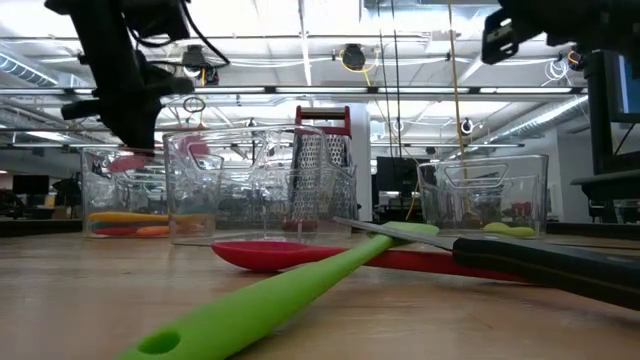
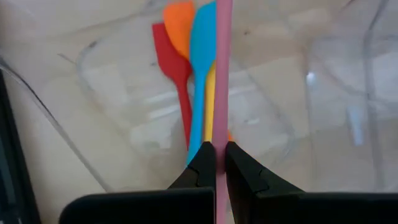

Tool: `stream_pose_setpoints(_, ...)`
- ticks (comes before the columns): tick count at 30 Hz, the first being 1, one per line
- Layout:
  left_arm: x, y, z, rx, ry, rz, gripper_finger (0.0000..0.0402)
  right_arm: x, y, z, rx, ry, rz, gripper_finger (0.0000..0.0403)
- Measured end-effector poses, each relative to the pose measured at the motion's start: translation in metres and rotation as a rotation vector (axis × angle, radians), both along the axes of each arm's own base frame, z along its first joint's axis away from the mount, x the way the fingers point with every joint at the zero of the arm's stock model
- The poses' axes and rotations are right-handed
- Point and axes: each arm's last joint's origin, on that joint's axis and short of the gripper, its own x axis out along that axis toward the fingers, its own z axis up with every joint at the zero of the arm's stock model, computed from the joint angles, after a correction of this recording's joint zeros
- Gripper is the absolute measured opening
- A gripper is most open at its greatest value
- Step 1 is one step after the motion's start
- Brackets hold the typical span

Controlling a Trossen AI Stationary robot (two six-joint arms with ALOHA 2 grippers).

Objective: Pick & Place Kitchen Items
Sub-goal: Put the pink spatula into the left transparent bin, then put the black knife into the middle transparent bin

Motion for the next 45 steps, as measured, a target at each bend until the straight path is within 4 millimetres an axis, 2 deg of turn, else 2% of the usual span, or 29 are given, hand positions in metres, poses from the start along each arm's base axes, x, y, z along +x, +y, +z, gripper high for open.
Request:
stream_pose_setpoints(6, 0.003, 0.009, -0.008, -0.045, 0.048, 0.019, 0.0004, -0.019, -0.006, -0.011, 0.017, -0.047, 0.007, 0.0000)
stream_pose_setpoints(12, 0.004, 0.013, -0.012, -0.093, 0.067, 0.030, 0.0004, -0.031, -0.006, -0.013, 0.031, -0.085, 0.026, 0.0000)
stream_pose_setpoints(26, 0.016, 0.016, -0.028, -0.153, 0.120, 0.022, 0.0015, -0.033, -0.006, -0.011, 0.047, -0.094, 0.033, 0.0000)
stream_pose_setpoints(30, 0.016, 0.016, -0.028, -0.149, 0.124, 0.009, 0.0040, -0.032, -0.006, -0.011, 0.060, -0.089, 0.035, 0.0000)
stream_pose_setpoints(39, 0.016, 0.015, -0.028, -0.146, 0.130, -0.015, 0.0126, -0.033, -0.006, -0.011, 0.061, -0.089, 0.035, 0.0000)
stream_pose_setpoints(45, 0.016, 0.013, -0.021, -0.202, 0.088, -0.074, 0.0158, -0.033, -0.006, -0.011, 0.060, -0.089, 0.036, 0.0000)
